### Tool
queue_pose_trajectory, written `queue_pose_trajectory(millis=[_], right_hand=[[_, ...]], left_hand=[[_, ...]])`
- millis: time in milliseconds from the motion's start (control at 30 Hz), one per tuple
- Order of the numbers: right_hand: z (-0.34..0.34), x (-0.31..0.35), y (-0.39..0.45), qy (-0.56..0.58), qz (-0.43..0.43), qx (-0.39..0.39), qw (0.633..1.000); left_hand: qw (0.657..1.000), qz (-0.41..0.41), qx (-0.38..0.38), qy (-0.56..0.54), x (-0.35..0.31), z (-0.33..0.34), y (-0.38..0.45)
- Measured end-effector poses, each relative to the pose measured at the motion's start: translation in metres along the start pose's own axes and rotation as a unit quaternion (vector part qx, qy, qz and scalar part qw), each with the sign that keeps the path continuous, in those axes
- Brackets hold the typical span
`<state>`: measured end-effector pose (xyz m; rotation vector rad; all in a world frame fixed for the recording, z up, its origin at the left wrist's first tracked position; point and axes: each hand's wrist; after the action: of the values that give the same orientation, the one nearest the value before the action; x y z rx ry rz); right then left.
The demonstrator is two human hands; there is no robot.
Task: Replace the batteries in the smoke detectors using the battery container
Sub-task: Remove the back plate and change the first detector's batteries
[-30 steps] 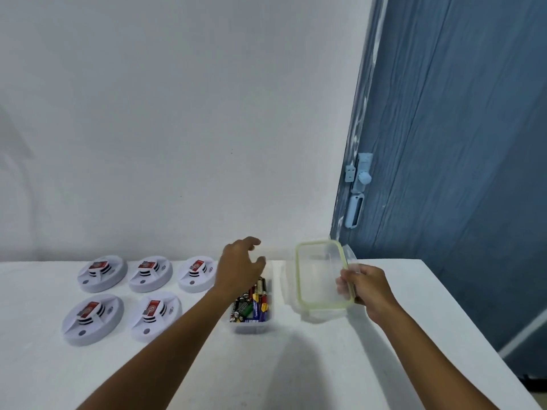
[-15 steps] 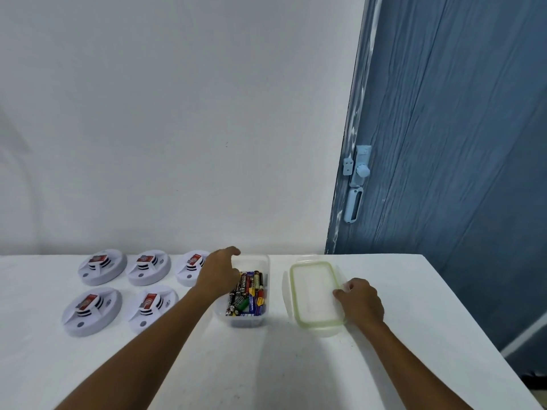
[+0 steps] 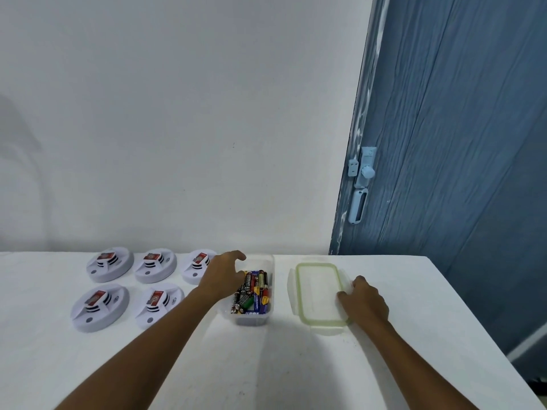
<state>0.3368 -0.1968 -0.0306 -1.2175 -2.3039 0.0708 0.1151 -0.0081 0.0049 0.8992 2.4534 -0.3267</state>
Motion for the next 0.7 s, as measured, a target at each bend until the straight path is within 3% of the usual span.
queue_pose_trajectory(millis=[167, 267, 500, 700], right_hand=[[0.000, 0.012, -0.006, -0.175, -0.053, -0.063, 0.981], [-0.003, 0.031, -0.011, -0.212, -0.110, -0.091, 0.967], [-0.006, 0.124, -0.055, -0.136, -0.327, -0.065, 0.933], [0.041, 0.215, -0.114, -0.058, -0.497, -0.015, 0.866]], left_hand=[[0.999, 0.023, 0.033, 0.005, 0.006, -0.008, -0.006], [0.998, 0.044, 0.044, 0.015, 0.009, -0.016, -0.013], [0.995, 0.090, 0.012, 0.032, 0.049, -0.067, -0.050], [0.996, 0.079, 0.024, 0.037, 0.120, -0.112, -0.078]])
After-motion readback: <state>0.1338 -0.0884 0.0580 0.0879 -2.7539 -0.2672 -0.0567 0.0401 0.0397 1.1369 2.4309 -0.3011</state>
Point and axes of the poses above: each hand's wrist, its own y-axis towards the middle knuckle, its own z-axis out of the palm, x = y × z, and after that the axes turned 10 degrees about x, right-handed
